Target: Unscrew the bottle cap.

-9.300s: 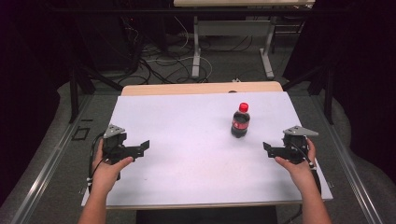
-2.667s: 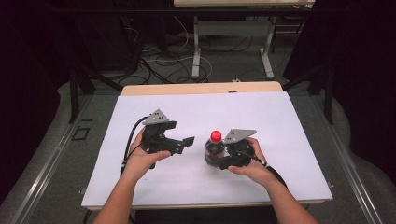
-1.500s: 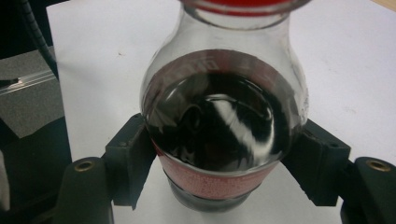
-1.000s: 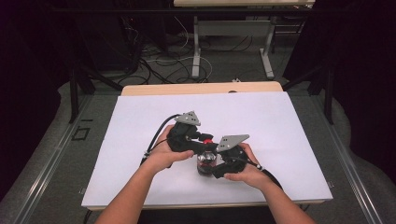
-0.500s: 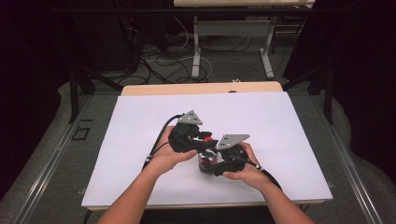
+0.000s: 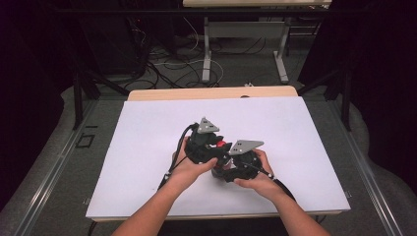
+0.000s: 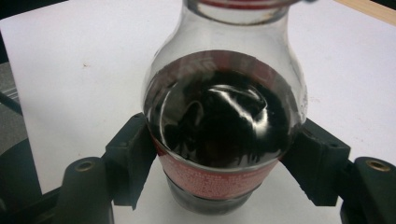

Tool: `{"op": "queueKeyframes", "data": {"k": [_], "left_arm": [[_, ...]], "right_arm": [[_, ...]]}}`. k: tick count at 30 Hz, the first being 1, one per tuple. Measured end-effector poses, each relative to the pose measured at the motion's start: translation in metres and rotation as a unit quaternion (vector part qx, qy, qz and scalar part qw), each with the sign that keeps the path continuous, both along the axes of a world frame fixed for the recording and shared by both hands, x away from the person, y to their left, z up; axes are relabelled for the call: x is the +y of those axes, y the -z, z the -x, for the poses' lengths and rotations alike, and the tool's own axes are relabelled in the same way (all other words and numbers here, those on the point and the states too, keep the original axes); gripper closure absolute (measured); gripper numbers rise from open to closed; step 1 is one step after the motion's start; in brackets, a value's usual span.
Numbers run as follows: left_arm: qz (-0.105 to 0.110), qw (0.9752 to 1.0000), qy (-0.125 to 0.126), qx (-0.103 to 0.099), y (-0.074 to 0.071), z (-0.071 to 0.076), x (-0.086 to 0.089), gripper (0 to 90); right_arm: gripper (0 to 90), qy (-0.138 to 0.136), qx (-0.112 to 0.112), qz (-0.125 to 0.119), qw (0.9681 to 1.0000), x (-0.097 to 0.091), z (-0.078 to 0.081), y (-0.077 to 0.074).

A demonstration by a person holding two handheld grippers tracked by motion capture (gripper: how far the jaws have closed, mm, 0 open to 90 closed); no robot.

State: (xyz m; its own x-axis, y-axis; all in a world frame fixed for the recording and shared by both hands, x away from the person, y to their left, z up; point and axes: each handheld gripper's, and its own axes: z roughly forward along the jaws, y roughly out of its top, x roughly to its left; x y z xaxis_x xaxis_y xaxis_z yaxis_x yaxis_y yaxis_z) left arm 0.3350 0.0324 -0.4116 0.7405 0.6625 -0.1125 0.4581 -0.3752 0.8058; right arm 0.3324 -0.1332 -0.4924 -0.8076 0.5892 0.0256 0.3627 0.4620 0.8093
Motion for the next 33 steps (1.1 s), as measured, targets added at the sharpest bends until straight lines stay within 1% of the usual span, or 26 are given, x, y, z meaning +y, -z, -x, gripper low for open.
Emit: {"op": "queueKeyframes", "data": {"k": [1, 2, 3, 6, 8, 9, 11, 12, 13, 14, 15, 16, 18, 19, 20, 22, 23, 24, 25, 26, 28, 29, 30, 31, 32, 33], "left_arm": [[-0.002, 1.0000, -0.006, -0.001, 0.000, 0.000, -0.001, 61.0], [0.004, 0.9998, -0.018, 0.002, 0.000, 0.001, -0.002, 61.0], [0.004, 0.9997, -0.024, 0.003, 0.000, 0.001, -0.003, 61.0], [0.001, 0.9996, -0.027, 0.004, -0.001, 0.001, -0.003, 60.7], [0.001, 0.9999, -0.017, 0.002, -0.001, 0.001, -0.003, 60.3], [0.001, 0.9999, -0.017, 0.002, -0.001, 0.001, -0.003, 59.7], [0.009, 0.9999, -0.005, 0.004, -0.004, 0.000, -0.001, 52.3], [0.017, 0.9998, 0.001, 0.008, -0.005, 0.000, 0.001, 49.7], [0.017, 0.9997, 0.013, 0.007, -0.006, -0.001, 0.003, 48.8], [0.020, 0.9996, 0.018, 0.010, -0.008, -0.001, 0.005, 46.8], [0.019, 0.9995, 0.024, 0.008, -0.008, -0.002, 0.007, 44.6], [0.018, 0.9991, 0.034, 0.017, -0.010, -0.002, 0.009, 43.1], [0.021, 0.9982, 0.051, 0.023, -0.011, -0.004, 0.015, 39.3], [0.027, 0.9977, 0.053, 0.031, -0.012, -0.004, 0.017, 37.4], [0.024, 0.9972, 0.064, 0.030, -0.012, -0.006, 0.020, 37.4], [0.028, 0.9958, 0.082, 0.030, -0.013, -0.008, 0.026, 37.3], [0.029, 0.9944, 0.099, 0.026, -0.013, -0.009, 0.028, 37.9], [0.030, 0.9928, 0.113, 0.027, -0.013, -0.009, 0.030, 40.0], [0.027, 0.9902, 0.134, 0.032, -0.014, -0.010, 0.032, 42.4], [0.029, 0.9888, 0.142, 0.033, -0.013, -0.011, 0.033, 43.0], [0.033, 0.9876, 0.150, 0.032, -0.012, -0.010, 0.033, 47.1], [0.028, 0.9859, 0.161, 0.035, -0.013, -0.011, 0.034, 49.1], [0.026, 0.9848, 0.168, 0.034, -0.012, -0.011, 0.034, 50.5], [0.023, 0.9836, 0.177, 0.029, -0.012, -0.012, 0.034, 53.0], [0.019, 0.9831, 0.179, 0.030, -0.011, -0.012, 0.033, 54.7], [0.023, 0.9838, 0.176, 0.026, -0.010, -0.012, 0.032, 55.9]], "right_arm": [[29.6, 0.003, 0.001, -0.001, 1.0000, 0.000, 0.000, 0.000], [29.7, 0.004, -0.001, 0.002, 1.0000, 0.000, 0.000, 0.000], [29.7, 0.006, -0.002, 0.001, 1.0000, 0.000, 0.000, 0.000], [29.6, 0.006, 0.001, 0.002, 1.0000, 0.000, 0.000, 0.000], [29.7, 0.001, 0.004, 0.004, 1.0000, -0.002, 0.000, -0.001], [29.6, 0.000, 0.002, 0.003, 1.0000, -0.002, 0.000, -0.002], [29.6, -0.001, -0.002, -0.004, 1.0000, -0.002, 0.000, -0.001], [29.7, -0.006, 0.001, -0.004, 1.0000, -0.002, 0.000, -0.001], [29.6, -0.008, 0.000, -0.006, 0.9999, -0.001, 0.000, -0.001], [29.6, -0.012, 0.005, -0.002, 0.9999, -0.002, 0.001, -0.002], [29.6, -0.013, 0.002, -0.007, 0.9999, -0.001, 0.001, -0.001], [29.6, -0.015, 0.003, -0.007, 0.9999, -0.001, 0.001, -0.002], [29.6, -0.022, 0.000, -0.009, 0.9997, -0.001, 0.001, -0.002], [29.6, -0.025, 0.003, -0.011, 0.9996, 0.000, 0.001, -0.002], [29.6, -0.030, 0.003, -0.012, 0.9995, -0.001, 0.001, -0.002], [29.6, -0.038, 0.008, -0.015, 0.9991, -0.001, 0.002, -0.003], [29.6, -0.043, 0.005, -0.016, 0.9990, -0.001, 0.002, -0.003], [29.6, -0.048, 0.010, -0.015, 0.9987, -0.001, 0.003, -0.005], [29.6, -0.057, 0.010, -0.015, 0.9982, -0.001, 0.003, -0.005], [29.6, -0.058, 0.005, -0.020, 0.9981, 0.000, 0.004, -0.004], [29.6, -0.069, 0.008, -0.019, 0.9974, 0.001, 0.005, -0.005], [29.6, -0.073, 0.007, -0.021, 0.9971, 0.001, 0.005, -0.005], [29.6, -0.082, 0.005, -0.021, 0.9964, 0.002, 0.005, -0.004], [29.6, -0.081, 0.009, -0.021, 0.9964, 0.003, 0.006, -0.004], [29.6, -0.084, 0.007, -0.021, 0.9962, 0.003, 0.007, -0.004], [29.6, -0.086, 0.008, -0.022, 0.9961, 0.003, 0.007, -0.004]]}}
